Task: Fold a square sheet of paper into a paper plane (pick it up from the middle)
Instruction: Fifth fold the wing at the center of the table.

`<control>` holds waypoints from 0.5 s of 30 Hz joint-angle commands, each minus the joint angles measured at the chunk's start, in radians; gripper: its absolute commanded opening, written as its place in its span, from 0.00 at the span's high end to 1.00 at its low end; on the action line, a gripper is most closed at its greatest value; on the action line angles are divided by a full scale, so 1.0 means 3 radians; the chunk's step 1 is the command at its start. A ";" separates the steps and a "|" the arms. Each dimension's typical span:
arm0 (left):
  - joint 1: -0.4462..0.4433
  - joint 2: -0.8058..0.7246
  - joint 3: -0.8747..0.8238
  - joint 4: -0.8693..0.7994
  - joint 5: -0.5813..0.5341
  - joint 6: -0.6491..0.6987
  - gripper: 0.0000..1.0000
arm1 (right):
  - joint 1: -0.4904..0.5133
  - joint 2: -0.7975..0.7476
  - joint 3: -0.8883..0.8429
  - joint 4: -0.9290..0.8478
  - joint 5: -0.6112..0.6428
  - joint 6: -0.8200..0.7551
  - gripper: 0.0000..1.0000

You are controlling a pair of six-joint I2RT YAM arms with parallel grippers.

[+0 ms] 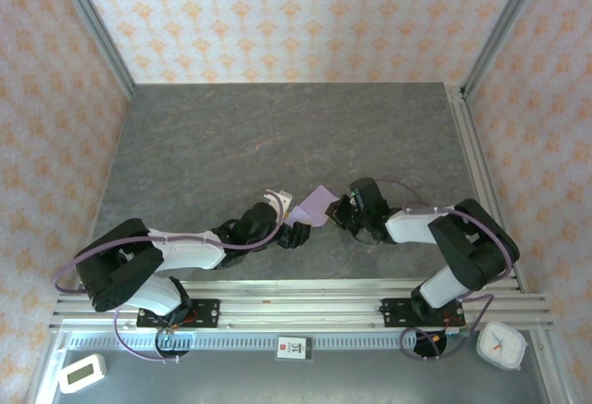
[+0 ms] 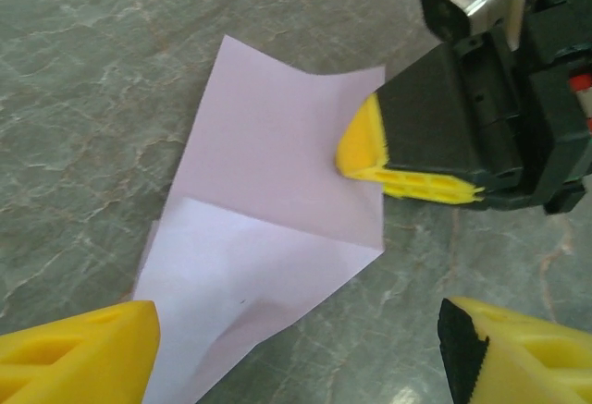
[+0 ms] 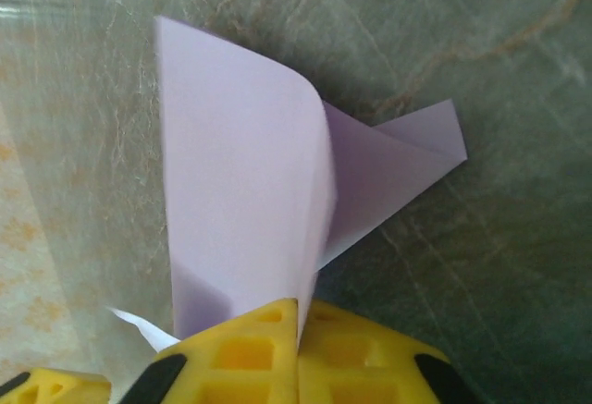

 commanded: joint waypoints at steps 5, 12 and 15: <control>-0.0162 0.0118 0.0062 -0.0297 -0.0796 0.0480 0.21 | -0.0144 0.0033 0.0247 -0.0317 -0.0220 -0.0438 1.00; -0.0509 0.0443 0.0188 -0.0124 -0.1443 0.0782 0.25 | -0.0191 0.0067 0.0374 -0.0565 -0.0350 -0.0653 1.00; -0.0560 0.0599 0.0262 -0.0033 -0.1625 0.0819 0.26 | -0.0194 0.0080 0.0376 -0.0601 -0.0384 -0.0684 1.00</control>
